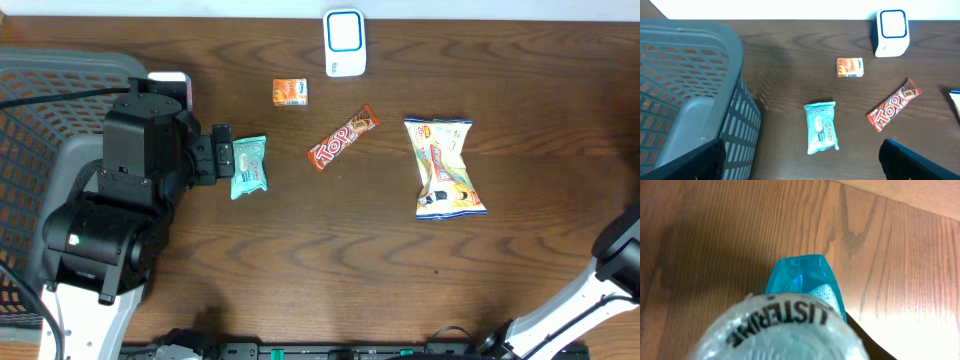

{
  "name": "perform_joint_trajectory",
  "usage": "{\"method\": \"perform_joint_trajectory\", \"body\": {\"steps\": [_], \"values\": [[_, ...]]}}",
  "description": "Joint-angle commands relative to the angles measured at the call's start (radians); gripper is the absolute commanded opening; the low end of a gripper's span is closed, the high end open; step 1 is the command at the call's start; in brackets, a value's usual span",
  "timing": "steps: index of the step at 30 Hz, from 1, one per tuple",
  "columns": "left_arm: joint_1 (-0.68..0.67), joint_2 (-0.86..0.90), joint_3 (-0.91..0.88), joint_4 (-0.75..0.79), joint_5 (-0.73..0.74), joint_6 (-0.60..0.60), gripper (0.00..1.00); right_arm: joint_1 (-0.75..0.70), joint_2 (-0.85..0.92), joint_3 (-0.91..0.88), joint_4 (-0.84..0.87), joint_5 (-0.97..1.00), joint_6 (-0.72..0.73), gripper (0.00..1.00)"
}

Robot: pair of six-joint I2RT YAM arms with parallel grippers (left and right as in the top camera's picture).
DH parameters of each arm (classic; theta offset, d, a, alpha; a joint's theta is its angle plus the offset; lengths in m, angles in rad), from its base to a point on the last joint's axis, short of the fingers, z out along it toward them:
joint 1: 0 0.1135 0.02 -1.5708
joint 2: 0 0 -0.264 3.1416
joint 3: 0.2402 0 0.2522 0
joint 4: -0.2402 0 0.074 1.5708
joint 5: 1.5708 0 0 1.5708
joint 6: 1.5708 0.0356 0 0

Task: Scan the item barcode

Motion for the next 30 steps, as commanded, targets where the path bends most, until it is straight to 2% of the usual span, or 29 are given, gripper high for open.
{"method": "perform_joint_trajectory", "body": {"steps": [1, 2, 4, 7, 10, 15, 21, 25, 30], "values": [[0.005, 0.004, 0.000, 0.000, -0.009, 0.002, 0.98, 0.003, -0.018, 0.016, 0.008, 0.015, -0.018, 0.33], [0.005, 0.004, 0.000, 0.000, -0.009, 0.002, 0.98, 0.006, -0.019, 0.019, 0.008, 0.003, -0.032, 0.44], [0.005, 0.004, 0.000, 0.000, -0.009, 0.002, 0.98, 0.013, -0.023, 0.028, 0.007, -0.052, -0.066, 0.57], [0.005, 0.004, 0.000, 0.000, -0.009, 0.002, 0.98, 0.024, -0.042, 0.049, 0.006, -0.122, -0.093, 0.74], [0.005, 0.004, 0.000, 0.000, -0.009, 0.002, 0.98, 0.035, -0.073, 0.073, -0.010, -0.137, -0.095, 0.84], [0.005, 0.004, 0.000, 0.000, -0.009, 0.002, 0.98, 0.067, -0.143, 0.095, -0.024, -0.261, -0.095, 0.90], [0.005, 0.004, 0.000, 0.000, -0.009, 0.002, 0.98, 0.162, -0.206, 0.095, -0.124, -0.542, -0.095, 0.93], [0.005, 0.004, 0.000, 0.000, -0.009, 0.002, 0.98, 0.300, -0.206, 0.092, -0.192, -0.631, -0.171, 0.91], [0.005, 0.004, 0.000, 0.000, -0.009, 0.002, 0.98, 0.529, -0.205, 0.091, -0.297, -0.597, -0.223, 0.86]]}}
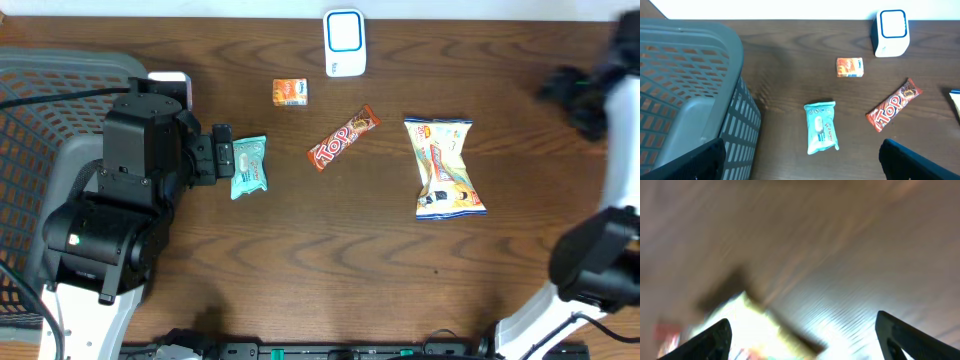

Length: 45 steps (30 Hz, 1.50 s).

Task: Scan the item barcode
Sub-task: 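Return the right gripper to the yellow snack bag, then grasp the yellow snack bag with the right gripper and lift it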

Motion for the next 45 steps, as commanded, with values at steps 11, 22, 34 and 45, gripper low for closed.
{"method": "perform_joint_trajectory", "body": {"steps": [11, 22, 34, 45], "values": [[0.005, 0.004, 0.000, -0.001, -0.009, 0.002, 0.98, 0.517, 0.015, -0.144, -0.003, 0.327, -0.081, 0.80], [0.005, 0.004, 0.000, -0.001, -0.009, 0.002, 0.98, 0.632, 0.025, -0.473, 0.291, 0.472, -0.074, 0.73], [0.005, 0.004, 0.000, -0.001, -0.009, 0.002, 0.98, 0.610, 0.211, -0.573, 0.451, 0.549, -0.100, 0.53], [0.005, 0.004, 0.000, 0.000, -0.009, 0.002, 0.98, 0.648, 0.353, -0.541, 0.274, 0.346, -0.073, 0.01]]}}
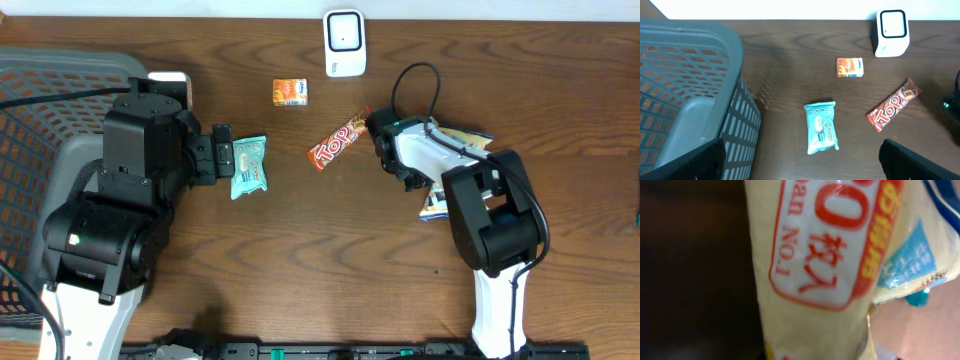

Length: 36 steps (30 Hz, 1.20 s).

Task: Scan the item barcode
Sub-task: 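Grasp the yellow snack bag with the right gripper and lift it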

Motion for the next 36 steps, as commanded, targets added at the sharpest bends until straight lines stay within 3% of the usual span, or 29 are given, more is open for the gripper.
{"method": "perform_joint_trajectory", "body": {"steps": [1, 9, 14, 26, 31, 36], "values": [[0.005, 0.004, 0.000, 0.000, -0.009, 0.002, 0.98, -0.011, 0.079, -0.022, -0.023, -0.504, -0.010, 0.01], [0.005, 0.004, 0.000, 0.000, -0.009, 0.002, 0.98, -0.089, -0.072, 0.182, -0.174, -1.450, -0.234, 0.01], [0.005, 0.004, 0.000, 0.000, -0.009, 0.002, 0.98, -0.127, -0.165, 0.203, -0.259, -1.768, -0.216, 0.02], [0.005, 0.004, 0.000, 0.000, -0.009, 0.002, 0.98, -0.135, -0.192, 0.203, -0.460, -2.103, 0.071, 0.02], [0.005, 0.004, 0.000, 0.000, -0.009, 0.002, 0.98, -0.136, -0.192, 0.203, -0.470, -2.075, 0.072, 0.01], [0.005, 0.004, 0.000, 0.000, -0.009, 0.002, 0.98, -0.136, -0.192, 0.203, -0.467, -2.076, -0.042, 0.01]]}}
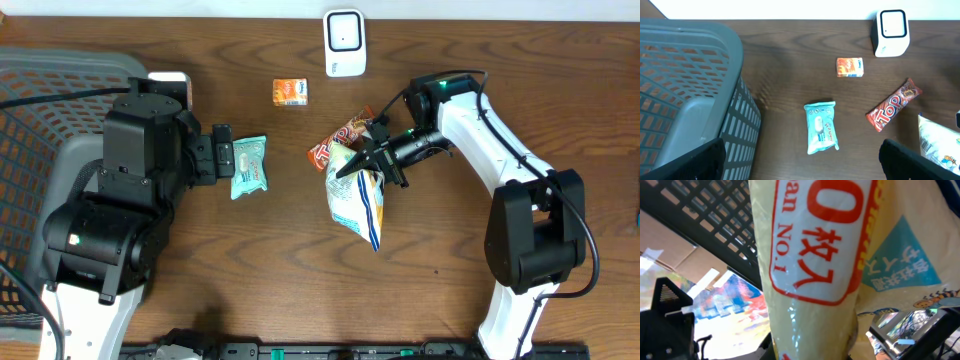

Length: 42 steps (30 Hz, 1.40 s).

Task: Scan the item barcode
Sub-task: 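Grasp the yellow snack bag with the right gripper and lift it, then swing the held yellow bag up to the scanner face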

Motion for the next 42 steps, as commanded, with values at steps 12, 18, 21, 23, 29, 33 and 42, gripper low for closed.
{"method": "perform_joint_trajectory", "body": {"steps": [12, 18, 21, 23, 29, 33, 42], "values": [[0.005, 0.004, 0.000, 0.000, -0.009, 0.002, 0.98, -0.008, -0.031, 0.008, 0.123, -0.203, -0.599, 0.01], [0.005, 0.004, 0.000, 0.000, -0.009, 0.002, 0.98, 0.003, -0.031, 0.006, 0.115, -0.283, -1.051, 0.01], [0.005, 0.004, 0.000, 0.000, -0.009, 0.002, 0.98, 0.021, -0.031, 0.006, 0.116, -0.282, -1.194, 0.01], [0.005, 0.004, 0.000, 0.000, -0.009, 0.002, 0.98, 0.031, -0.031, 0.006, 0.116, -0.294, -1.258, 0.01], [0.005, 0.004, 0.000, 0.000, -0.009, 0.002, 0.98, 0.049, -0.031, 0.006, 0.119, -0.318, -1.373, 0.01], [0.005, 0.004, 0.000, 0.000, -0.009, 0.002, 0.98, 0.051, -0.031, 0.006, 0.119, -0.318, -1.418, 0.01], [0.005, 0.004, 0.000, 0.000, -0.009, 0.002, 0.98, 0.014, -0.032, 0.006, -0.020, -0.318, -1.519, 0.01]]}}
